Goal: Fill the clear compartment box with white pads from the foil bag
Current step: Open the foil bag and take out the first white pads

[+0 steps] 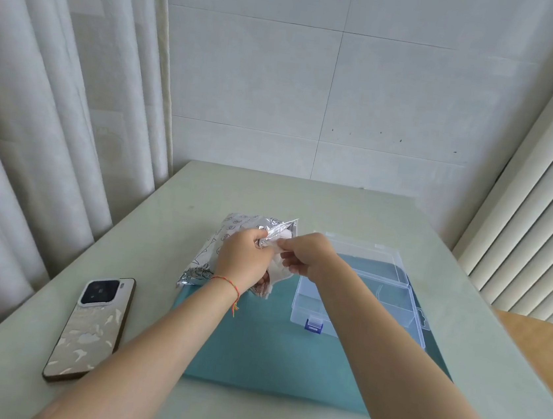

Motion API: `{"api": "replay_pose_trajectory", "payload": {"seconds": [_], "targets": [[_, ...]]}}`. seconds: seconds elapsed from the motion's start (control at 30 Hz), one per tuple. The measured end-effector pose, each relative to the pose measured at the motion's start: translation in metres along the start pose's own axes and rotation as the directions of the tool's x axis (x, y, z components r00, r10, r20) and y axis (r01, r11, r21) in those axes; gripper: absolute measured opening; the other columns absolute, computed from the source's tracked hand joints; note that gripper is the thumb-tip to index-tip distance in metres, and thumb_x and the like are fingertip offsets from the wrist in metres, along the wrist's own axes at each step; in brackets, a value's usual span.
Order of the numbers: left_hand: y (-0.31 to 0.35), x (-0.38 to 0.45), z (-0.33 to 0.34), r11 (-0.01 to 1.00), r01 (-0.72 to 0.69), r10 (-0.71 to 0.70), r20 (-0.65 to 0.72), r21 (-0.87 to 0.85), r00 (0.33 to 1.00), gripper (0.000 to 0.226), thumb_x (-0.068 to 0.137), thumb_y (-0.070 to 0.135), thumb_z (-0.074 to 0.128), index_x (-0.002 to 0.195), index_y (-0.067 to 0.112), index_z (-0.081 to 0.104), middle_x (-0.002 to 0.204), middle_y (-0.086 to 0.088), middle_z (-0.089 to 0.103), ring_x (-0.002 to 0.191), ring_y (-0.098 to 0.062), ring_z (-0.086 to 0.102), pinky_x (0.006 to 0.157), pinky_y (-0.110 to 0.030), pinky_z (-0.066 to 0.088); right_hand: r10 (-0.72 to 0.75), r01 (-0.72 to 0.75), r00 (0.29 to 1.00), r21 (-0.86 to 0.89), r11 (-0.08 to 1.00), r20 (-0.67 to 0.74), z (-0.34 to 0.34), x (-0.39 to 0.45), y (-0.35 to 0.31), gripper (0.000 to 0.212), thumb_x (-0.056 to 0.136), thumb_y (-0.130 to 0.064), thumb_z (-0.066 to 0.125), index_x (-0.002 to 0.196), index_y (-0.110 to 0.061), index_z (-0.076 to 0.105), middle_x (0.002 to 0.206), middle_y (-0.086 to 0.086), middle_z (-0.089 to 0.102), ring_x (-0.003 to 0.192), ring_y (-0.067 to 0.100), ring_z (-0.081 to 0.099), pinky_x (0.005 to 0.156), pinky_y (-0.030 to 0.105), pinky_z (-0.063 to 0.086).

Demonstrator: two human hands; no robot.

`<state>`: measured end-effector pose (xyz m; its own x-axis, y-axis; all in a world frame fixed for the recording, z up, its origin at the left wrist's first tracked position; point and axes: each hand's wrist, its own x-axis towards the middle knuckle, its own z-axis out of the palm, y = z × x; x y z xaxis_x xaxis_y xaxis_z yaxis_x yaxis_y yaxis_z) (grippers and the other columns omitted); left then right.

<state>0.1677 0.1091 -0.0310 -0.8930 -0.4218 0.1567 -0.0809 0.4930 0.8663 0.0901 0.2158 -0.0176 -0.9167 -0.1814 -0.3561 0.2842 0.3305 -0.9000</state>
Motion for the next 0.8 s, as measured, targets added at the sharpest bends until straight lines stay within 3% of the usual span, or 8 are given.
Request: {"api": "replay_pose_trajectory", "payload": {"seconds": [0.2, 0.37, 0.5, 0.67, 0.8], "targets": [[-0.006, 0.009, 0.01, 0.992, -0.01, 0.017, -0.056, 0.123, 0.998, 0.043, 0.087, 0.015, 0.056, 0.13, 0.02, 0.06, 0.108, -0.002, 0.067, 0.102, -0.021, 0.06, 0.076, -0.023, 0.038, -0.012, 0.012, 1.0, 0.038, 0.999, -0.01, -0.007, 0.0, 0.001, 0.015, 0.094, -0.007, 0.058, 0.081, 0.0, 0.059, 0.067, 0.012, 0.061, 0.052, 0.02, 0.062, 0.043, 0.023, 0.054], [-0.025, 0.013, 0.014, 0.997, -0.025, 0.027, -0.028, 0.079, 0.999, 0.046, 0.085, 0.011, 0.054, 0.131, 0.02, 0.059, 0.068, 0.006, 0.055, 0.077, -0.018, 0.057, 0.08, -0.031, 0.048, -0.076, 0.076, 0.997, -0.006, 0.997, 0.001, -0.012, 0.005, 0.007, 0.012, 0.09, -0.004, 0.062, 0.08, -0.001, 0.057, 0.066, 0.013, 0.064, 0.055, 0.022, 0.066, 0.058, 0.029, 0.059], [-0.035, 0.022, 0.016, 0.998, -0.059, 0.06, -0.022, 0.027, 0.998, 0.049, 0.086, 0.006, 0.054, 0.132, 0.02, 0.059, 0.059, 0.009, 0.051, 0.066, -0.013, 0.051, 0.079, -0.033, 0.05, -0.126, 0.122, 0.992, -0.117, 0.986, -0.029, -0.007, 0.012, 0.009, 0.013, 0.089, -0.009, 0.065, 0.087, -0.009, 0.052, 0.061, 0.01, 0.065, 0.052, 0.022, 0.062, 0.042, 0.023, 0.045], [-0.04, 0.033, 0.018, 0.996, -0.087, 0.086, -0.014, -0.022, 0.996, 0.051, 0.086, 0.003, 0.053, 0.134, 0.018, 0.057, 0.061, 0.003, 0.052, 0.063, -0.014, 0.051, 0.081, -0.034, 0.053, -0.171, 0.149, 0.984, -0.29, 0.945, -0.053, 0.0, 0.026, 0.0, 0.003, 0.087, -0.006, 0.058, 0.086, -0.007, 0.056, 0.054, 0.009, 0.061, 0.033, 0.012, 0.048, 0.041, 0.021, 0.037], [-0.039, 0.038, 0.016, 0.994, -0.076, 0.073, -0.047, -0.082, 0.996, 0.049, 0.085, 0.003, 0.054, 0.131, 0.016, 0.06, 0.06, 0.003, 0.053, 0.064, -0.013, 0.052, 0.081, -0.031, 0.052, -0.174, 0.145, 0.984, -0.386, 0.911, -0.04, 0.001, 0.033, -0.006, 0.018, 0.089, -0.006, 0.051, 0.072, -0.007, 0.055, 0.055, 0.01, 0.059, 0.028, 0.009, 0.043, 0.037, 0.013, 0.033]]}}
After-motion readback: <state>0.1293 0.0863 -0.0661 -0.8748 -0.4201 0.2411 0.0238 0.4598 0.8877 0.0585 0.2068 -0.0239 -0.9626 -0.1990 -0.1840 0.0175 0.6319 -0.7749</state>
